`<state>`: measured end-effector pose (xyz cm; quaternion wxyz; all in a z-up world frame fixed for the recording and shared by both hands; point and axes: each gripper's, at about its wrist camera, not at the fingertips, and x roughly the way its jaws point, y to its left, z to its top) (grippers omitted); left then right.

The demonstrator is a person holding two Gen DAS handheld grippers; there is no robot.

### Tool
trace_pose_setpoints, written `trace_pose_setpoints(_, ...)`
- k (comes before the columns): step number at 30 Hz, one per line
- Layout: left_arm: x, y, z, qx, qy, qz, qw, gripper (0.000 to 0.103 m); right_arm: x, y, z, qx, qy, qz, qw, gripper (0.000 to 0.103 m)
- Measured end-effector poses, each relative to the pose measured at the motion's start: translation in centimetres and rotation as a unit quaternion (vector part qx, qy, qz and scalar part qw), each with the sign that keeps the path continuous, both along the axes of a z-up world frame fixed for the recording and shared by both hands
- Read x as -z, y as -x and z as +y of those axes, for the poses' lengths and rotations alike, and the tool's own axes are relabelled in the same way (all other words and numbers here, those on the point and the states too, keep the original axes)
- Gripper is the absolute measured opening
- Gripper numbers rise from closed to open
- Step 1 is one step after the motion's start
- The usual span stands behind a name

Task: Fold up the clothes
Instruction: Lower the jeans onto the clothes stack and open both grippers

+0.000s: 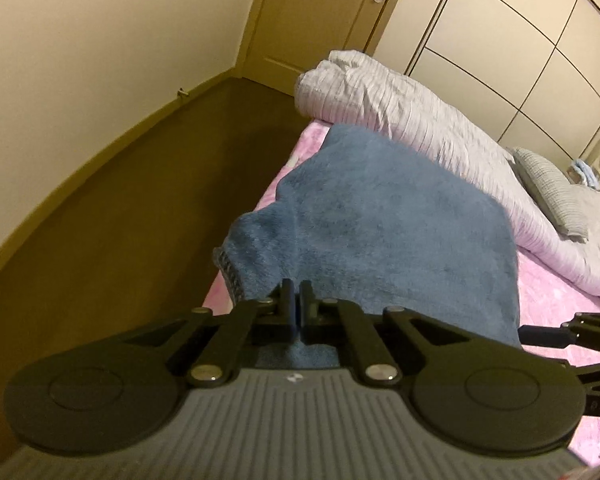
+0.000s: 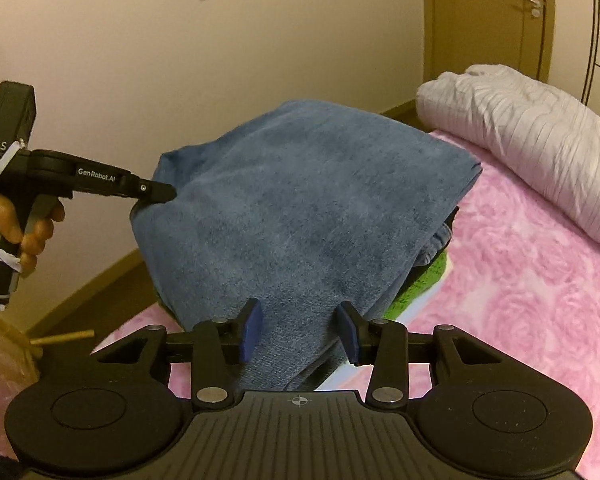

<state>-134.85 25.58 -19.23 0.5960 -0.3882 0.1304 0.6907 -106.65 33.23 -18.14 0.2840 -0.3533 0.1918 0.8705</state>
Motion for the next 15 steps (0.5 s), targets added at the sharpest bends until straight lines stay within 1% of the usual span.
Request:
trace_pose_setpoints(1,-0.7,-0.4,-0.5,-0.001,-0.007,0.004,1.0000,0.004,-0.5,0.0,-0.2,0.004,-0.005,-0.003,1.000,0.042)
trace_pose_setpoints(2,-1.2,-0.9,-0.9,-0.001,-0.011,0.007,0.9999,0.006,-1.0,-0.2,-0.4,0.009,-0.014,0.001,1.000,0.042)
trace_pose_setpoints(4,-1.8,-1.6,-1.7,-0.001,-0.013,0.007,0.9999,0.006,-1.7,-0.8,-0.9,0.015,-0.026,0.020,0.999,0.042)
trace_pose_setpoints(6,-1.0,-2.2,-1.7,-0.004,0.008,0.009,0.9999,0.007,-1.4,-0.9,-1.3,0.012,-0.016,0.018,1.000,0.042)
trace_pose_setpoints(8,-0.7,-2.7,-1.4,-0.017,0.025,0.019,0.9994,0.008,-0.3,-0.6,-1.3,0.015,0.003,0.002,1.000,0.042)
trace_pose_setpoints(9,-1.2,-3.1,-1.4,-0.027,0.035,0.020,0.9988,0.009,-0.1,-0.7,-1.1,0.023,0.016,0.004,1.000,0.042)
trace_pose_setpoints(11,-2.5,-4.0,-1.4,-0.045,0.057,0.025,0.9970,0.018,-0.2,-1.0,-0.9,0.037,0.036,0.011,0.999,0.042)
trace_pose_setpoints(12,-3.3,-4.6,-1.5,-0.052,0.069,0.029,0.9958,0.019,-0.8,-1.4,-0.8,0.044,0.039,0.019,0.998,0.042)
trace_pose_setpoints(15,-5.6,-7.4,-3.2,-0.064,0.082,0.040,0.9938,0.024,-2.5,-3.3,-1.5,0.057,0.053,0.043,0.996,0.042)
